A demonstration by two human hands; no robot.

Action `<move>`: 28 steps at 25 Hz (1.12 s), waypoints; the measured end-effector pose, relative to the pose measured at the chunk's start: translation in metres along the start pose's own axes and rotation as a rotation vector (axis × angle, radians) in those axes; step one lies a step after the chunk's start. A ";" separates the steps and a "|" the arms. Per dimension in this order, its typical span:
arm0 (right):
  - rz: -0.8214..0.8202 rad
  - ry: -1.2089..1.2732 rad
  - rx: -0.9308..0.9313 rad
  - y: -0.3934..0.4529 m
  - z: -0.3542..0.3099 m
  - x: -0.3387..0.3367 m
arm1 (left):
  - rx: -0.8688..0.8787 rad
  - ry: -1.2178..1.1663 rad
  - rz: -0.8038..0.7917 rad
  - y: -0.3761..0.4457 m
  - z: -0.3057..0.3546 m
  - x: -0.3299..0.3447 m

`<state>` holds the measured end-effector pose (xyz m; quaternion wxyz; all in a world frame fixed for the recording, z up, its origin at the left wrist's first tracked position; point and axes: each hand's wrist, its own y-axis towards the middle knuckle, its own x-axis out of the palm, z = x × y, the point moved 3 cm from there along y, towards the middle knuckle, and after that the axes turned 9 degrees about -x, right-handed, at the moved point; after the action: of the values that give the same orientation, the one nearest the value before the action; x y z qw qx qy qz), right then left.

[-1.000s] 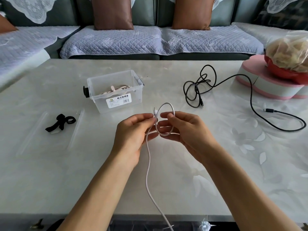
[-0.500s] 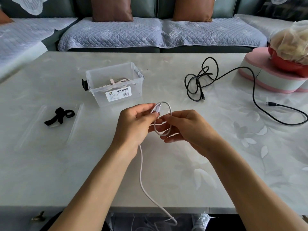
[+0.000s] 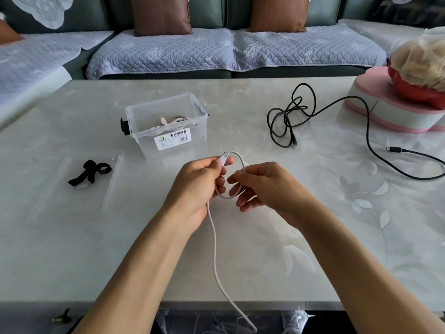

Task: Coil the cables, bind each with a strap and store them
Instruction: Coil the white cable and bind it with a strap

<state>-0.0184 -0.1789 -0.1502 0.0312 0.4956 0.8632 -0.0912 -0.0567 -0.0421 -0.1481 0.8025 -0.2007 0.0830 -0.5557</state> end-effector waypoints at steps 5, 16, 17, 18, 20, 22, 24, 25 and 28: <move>-0.020 0.026 -0.025 0.000 -0.002 -0.001 | -0.295 -0.472 -0.254 0.001 -0.001 -0.008; -0.397 0.222 0.117 -0.013 0.007 0.042 | -0.064 -0.725 -0.179 0.018 0.020 -0.031; -0.439 0.252 0.120 -0.015 0.007 0.046 | -0.052 -0.732 -0.186 0.019 0.021 -0.032; -0.459 0.277 0.121 -0.016 0.007 0.048 | -0.044 -0.739 -0.188 0.019 0.021 -0.034; -0.420 0.322 0.131 -0.015 0.004 0.046 | -0.030 -0.738 -0.167 0.019 0.021 -0.040; -0.316 0.327 0.159 -0.012 0.004 0.034 | -0.023 -0.735 -0.128 0.019 0.020 -0.047; -0.240 0.274 0.190 -0.012 0.005 0.021 | -0.024 -0.735 -0.089 0.019 0.018 -0.055; -0.220 0.245 0.206 -0.013 0.004 0.015 | -0.018 -0.742 -0.073 0.020 0.019 -0.060; -0.119 0.259 0.249 -0.013 0.001 -0.001 | 0.040 -0.805 -0.011 0.024 0.024 -0.076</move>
<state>-0.0290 -0.1866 -0.1490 -0.1474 0.4515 0.8697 -0.1346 -0.0556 0.0413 -0.1430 0.7717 -0.3871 -0.2501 -0.4382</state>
